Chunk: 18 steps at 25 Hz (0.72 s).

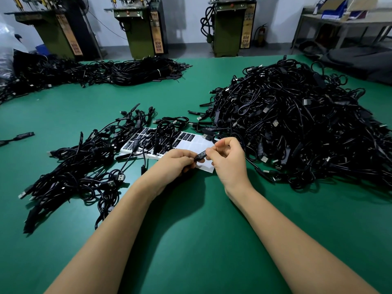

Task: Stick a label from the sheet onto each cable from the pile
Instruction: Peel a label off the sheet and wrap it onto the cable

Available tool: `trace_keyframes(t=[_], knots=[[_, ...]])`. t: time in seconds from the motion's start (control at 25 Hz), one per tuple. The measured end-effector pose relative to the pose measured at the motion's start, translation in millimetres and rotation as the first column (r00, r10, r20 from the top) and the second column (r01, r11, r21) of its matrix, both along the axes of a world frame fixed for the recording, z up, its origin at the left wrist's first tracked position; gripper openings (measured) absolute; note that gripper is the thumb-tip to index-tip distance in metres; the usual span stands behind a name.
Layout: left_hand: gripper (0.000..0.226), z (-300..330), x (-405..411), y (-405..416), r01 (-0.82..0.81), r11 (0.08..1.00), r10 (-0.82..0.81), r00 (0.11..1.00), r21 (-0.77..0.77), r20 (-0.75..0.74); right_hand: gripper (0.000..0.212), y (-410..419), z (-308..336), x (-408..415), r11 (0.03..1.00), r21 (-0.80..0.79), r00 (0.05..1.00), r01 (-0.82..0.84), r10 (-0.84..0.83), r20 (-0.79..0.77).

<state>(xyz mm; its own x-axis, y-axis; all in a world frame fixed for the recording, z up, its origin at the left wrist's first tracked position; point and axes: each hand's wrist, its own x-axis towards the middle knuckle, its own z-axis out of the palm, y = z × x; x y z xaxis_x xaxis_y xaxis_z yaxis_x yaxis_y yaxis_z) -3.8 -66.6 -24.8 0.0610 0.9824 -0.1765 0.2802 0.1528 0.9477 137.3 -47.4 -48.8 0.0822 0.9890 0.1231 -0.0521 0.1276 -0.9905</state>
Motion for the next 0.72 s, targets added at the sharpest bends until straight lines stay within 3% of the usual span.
trace_keyframes(t=[0.24,0.4,0.72], knots=[[0.026,-2.9,0.7,-2.1,0.016,1.0,-0.016,1.0,0.026,0.021,0.025,0.6,-1.5,-1.2,1.0,0.002,1.0,0.012,-0.012,0.011],[0.022,-6.5,2.2,-3.9,-0.005,0.996,0.01,0.998,0.091,-0.054,0.025,0.3,-1.3,-1.9,1.0,0.001,1.0,0.017,-0.017,0.004],[0.03,-6.4,5.0,-4.8,-0.057,0.991,0.066,0.995,0.119,-0.077,0.025,0.2,-0.1,-1.5,1.0,0.002,1.0,0.012,-0.012,0.02]])
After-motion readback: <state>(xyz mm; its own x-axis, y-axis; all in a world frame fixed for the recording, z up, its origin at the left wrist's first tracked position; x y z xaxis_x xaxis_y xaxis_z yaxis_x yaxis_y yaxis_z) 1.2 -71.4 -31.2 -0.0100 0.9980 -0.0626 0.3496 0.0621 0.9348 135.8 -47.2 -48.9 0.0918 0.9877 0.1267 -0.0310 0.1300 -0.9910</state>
